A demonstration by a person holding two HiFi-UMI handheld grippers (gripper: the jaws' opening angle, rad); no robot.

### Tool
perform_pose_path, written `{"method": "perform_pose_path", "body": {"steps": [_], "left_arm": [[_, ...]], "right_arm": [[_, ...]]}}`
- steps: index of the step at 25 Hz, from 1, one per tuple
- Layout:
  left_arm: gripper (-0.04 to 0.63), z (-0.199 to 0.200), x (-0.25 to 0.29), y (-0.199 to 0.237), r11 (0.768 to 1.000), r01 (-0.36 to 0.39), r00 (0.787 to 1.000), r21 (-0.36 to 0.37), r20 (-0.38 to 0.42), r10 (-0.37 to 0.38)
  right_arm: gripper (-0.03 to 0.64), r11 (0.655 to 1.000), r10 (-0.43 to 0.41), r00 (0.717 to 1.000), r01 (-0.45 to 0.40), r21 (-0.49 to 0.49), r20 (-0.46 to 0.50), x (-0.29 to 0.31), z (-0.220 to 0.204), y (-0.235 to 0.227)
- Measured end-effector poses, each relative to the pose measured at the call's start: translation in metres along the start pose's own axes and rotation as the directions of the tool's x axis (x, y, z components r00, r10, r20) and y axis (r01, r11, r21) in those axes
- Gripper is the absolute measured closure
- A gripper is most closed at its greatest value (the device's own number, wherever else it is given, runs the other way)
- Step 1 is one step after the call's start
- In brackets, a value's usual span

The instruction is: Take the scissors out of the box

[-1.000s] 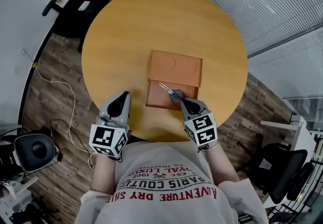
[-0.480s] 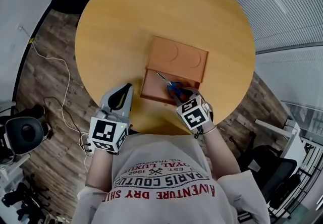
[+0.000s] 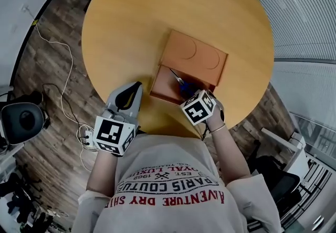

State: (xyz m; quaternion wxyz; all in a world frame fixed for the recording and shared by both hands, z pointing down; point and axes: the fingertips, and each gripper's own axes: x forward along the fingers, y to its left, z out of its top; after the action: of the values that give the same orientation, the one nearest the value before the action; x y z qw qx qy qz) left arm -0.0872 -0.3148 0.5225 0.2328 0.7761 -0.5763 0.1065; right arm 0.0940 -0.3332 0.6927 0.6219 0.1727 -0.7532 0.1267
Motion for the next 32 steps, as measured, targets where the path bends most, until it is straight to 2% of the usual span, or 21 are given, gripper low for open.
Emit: {"method": "perform_pose_path", "body": {"steps": [8, 12, 15, 22, 27, 32], "left_arm": [[0.584, -0.005, -0.005, 0.009, 1.0, -0.019, 1.0, -0.018, 0.001, 0.019], [0.584, -0.006, -0.005, 0.009, 1.0, -0.023, 1.0, -0.02, 0.0, 0.023], [0.584, -0.008, -0.004, 0.01, 0.999, -0.025, 1.0, -0.025, -0.001, 0.025], [0.584, -0.004, -0.003, -0.001, 1.0, 0.004, 1.0, -0.018, 0.016, -0.003], [0.583, 0.003, -0.011, -0.007, 1.0, 0.012, 1.0, 0.006, 0.024, -0.012], [0.584, 0.004, -0.025, -0.006, 1.0, -0.002, 1.0, 0.012, 0.026, 0.001]], "right_arm": [[0.515, 0.999, 0.0, 0.996, -0.004, -0.043, -0.088, 0.007, 0.001, 0.004], [0.512, 0.997, 0.027, 0.992, -0.035, -0.065, -0.122, 0.007, 0.002, 0.004], [0.511, 0.994, 0.044, 0.993, -0.055, -0.095, -0.113, 0.007, 0.001, 0.003], [0.522, 0.986, 0.017, 0.997, -0.028, -0.163, -0.074, 0.008, 0.001, 0.007], [0.526, 0.987, -0.02, 0.999, 0.012, -0.16, -0.047, 0.006, -0.001, 0.007], [0.528, 0.989, -0.012, 1.0, 0.011, -0.148, 0.0, -0.002, 0.003, 0.009]]}}
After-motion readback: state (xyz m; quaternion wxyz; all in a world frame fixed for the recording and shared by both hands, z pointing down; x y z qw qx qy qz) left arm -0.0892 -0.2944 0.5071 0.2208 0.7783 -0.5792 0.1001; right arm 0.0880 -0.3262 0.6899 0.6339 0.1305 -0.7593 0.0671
